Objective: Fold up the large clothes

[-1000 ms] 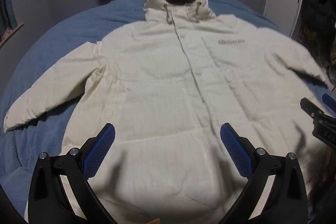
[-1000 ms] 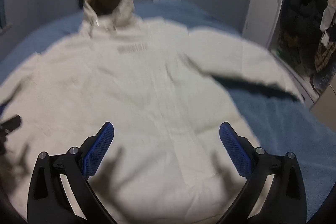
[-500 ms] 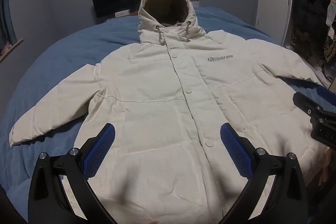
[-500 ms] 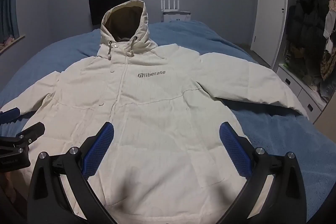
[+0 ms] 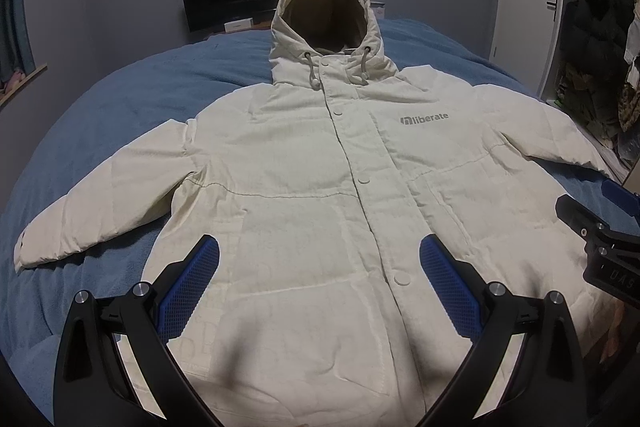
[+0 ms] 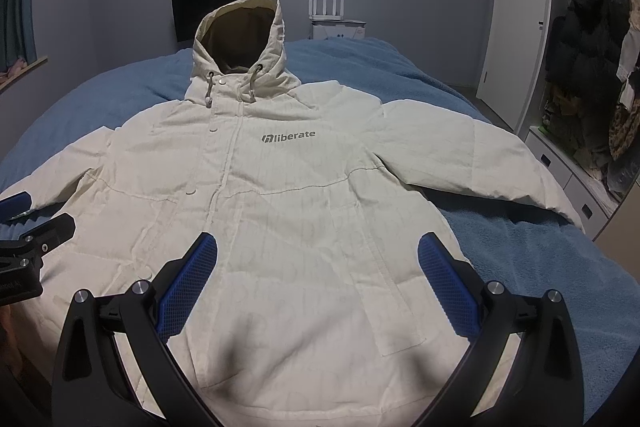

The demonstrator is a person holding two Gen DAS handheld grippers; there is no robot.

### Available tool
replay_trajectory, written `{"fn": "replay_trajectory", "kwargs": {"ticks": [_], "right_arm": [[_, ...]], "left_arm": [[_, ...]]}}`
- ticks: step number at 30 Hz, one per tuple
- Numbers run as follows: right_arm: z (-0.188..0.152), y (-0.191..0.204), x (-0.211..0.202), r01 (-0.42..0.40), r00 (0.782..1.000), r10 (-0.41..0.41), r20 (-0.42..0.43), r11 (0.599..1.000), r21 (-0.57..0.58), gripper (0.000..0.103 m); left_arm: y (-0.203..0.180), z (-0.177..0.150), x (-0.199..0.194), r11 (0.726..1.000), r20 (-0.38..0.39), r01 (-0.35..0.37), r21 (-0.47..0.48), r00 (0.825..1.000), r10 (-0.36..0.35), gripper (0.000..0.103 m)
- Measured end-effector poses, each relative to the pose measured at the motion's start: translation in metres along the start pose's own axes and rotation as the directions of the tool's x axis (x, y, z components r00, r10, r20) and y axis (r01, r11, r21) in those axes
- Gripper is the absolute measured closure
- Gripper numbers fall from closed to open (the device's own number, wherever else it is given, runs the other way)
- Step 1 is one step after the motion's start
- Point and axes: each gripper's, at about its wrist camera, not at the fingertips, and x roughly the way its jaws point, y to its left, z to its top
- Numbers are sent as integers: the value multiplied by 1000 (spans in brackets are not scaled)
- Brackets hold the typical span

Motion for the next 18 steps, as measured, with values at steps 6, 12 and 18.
{"fn": "replay_trajectory", "kwargs": {"ticks": [6, 12, 18], "right_arm": [[-1, -1, 1, 1, 1000, -1, -4, 1000, -3, 6], [-1, 0, 1, 2, 1000, -2, -6, 1000, -5, 6], [-2, 0, 3, 5, 1000, -5, -9, 1000, -7, 6]], "left_arm": [[-1, 0, 0, 1000, 0, -2, -2, 1000, 2, 6], [0, 0, -1, 1000, -2, -1, -3, 1000, 1, 6], [0, 0, -1, 1000, -3, -1, -3, 1000, 1, 6]]}}
